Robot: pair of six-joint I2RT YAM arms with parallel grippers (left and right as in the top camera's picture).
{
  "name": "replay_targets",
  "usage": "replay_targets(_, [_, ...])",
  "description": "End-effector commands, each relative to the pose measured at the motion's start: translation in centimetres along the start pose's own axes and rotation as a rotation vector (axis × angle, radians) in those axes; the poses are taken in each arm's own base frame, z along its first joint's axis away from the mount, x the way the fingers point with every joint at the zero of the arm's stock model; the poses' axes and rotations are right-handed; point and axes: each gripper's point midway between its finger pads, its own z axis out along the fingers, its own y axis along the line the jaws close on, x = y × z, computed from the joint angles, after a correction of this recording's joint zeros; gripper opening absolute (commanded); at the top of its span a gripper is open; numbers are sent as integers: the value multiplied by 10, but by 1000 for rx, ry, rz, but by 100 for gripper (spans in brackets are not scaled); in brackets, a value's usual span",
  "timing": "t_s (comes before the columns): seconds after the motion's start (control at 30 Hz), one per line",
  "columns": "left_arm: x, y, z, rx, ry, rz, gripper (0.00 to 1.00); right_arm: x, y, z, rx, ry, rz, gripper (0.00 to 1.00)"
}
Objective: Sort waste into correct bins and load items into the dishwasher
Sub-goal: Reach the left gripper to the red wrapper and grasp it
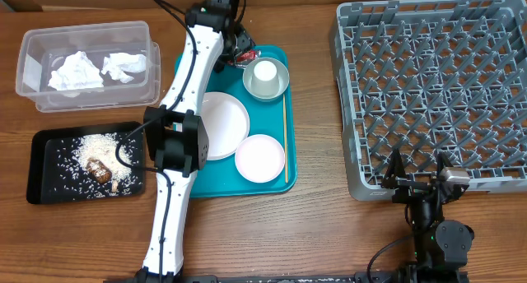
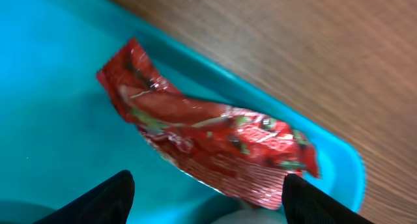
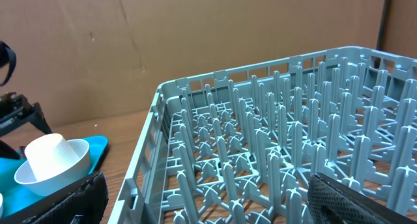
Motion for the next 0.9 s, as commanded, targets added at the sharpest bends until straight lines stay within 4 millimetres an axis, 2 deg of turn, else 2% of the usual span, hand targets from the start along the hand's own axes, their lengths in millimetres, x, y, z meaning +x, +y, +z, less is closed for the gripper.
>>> replay_targets(0.0, [3,9,7,-44,5,-44,74,2,0,0,-4,-4,0,100])
replay_targets(0.13, [5,16,11,-74,1,-84,74,2,0,0,-4,-4,0,100])
replay_targets(0.23, [4,17,17,-76,-5,-95,81,2,0,0,-4,-4,0,100])
replay_targets(0.3, [2,21,20,-89,-19,-96,81,2,0,0,-4,-4,0,100])
replay_targets(0.4, [-4,27,25,-100,-35,-104,82,2,0,0,-4,-4,0,100])
replay_targets(0.63, [-3,33,37,-107,-29,-110,77,2,0,0,-4,-4,0,100])
replay_targets(0.73, [1,37,45,-114,-23,-110,70,2,0,0,-4,-4,0,100])
replay_targets(0.87, [5,42,49,-130,-10,-97,44,2,0,0,-4,-4,0,100])
